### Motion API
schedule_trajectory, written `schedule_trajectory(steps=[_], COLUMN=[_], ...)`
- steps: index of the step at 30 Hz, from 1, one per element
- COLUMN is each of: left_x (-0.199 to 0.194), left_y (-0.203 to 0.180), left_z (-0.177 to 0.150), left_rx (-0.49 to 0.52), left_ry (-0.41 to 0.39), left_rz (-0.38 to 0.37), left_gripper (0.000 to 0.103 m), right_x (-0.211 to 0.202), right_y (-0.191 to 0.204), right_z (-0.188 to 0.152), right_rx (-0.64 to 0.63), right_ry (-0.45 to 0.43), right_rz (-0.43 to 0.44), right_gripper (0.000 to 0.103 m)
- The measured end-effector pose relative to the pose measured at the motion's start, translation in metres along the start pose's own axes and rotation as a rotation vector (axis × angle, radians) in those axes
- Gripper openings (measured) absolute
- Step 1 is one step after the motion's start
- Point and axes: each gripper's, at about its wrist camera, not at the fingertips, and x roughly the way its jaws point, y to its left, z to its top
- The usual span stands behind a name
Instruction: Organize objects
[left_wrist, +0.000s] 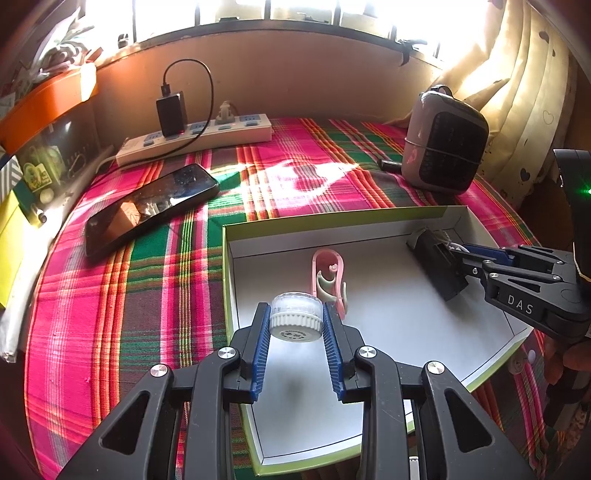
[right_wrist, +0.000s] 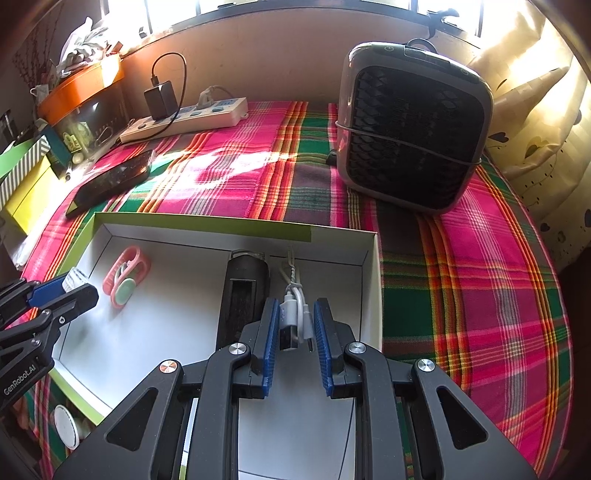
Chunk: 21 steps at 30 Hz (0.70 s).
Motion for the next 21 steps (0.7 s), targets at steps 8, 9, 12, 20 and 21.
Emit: schedule_trajectory(steps=[8, 9, 12, 20, 21], left_x=[0.0, 0.0003, 0.0, -0.0004, -0.0007], left_y=[0.0002, -0.0005, -0.0001, -0.0014, -0.0009], left_z=[0.0001, 0.0, 0.0002, -0.0013, -0.0012], left_rx=[-0.008, -0.009, -0.005, -0.006, -0.004], left_ry=[0.001, 0.002, 0.001, -0.002, -0.002], left_rz=[-0.007, -0.009, -0.007, -0.013, -0.012], left_gripper=[0.026, 0.026, 0.026, 0.026, 0.026], right_x=[-0.0001, -0.0001, -0.0004, -0.0017, -0.0019], right_y=[0.0, 0.0001, -0.0002, -0.0011, -0.0012], right_z=[-0.0012, -0.0012, -0.0014, -0.0021, -0.002], right_rx=[0.005, 0.005, 0.006, 0.01, 0.01], right_ry=[0.001, 0.001, 0.001, -0.002, -0.003], right_rz=[-0.001, -0.002, 0.0, 0.001, -0.001], right_gripper=[0.021, 0.021, 0.021, 0.021, 0.021])
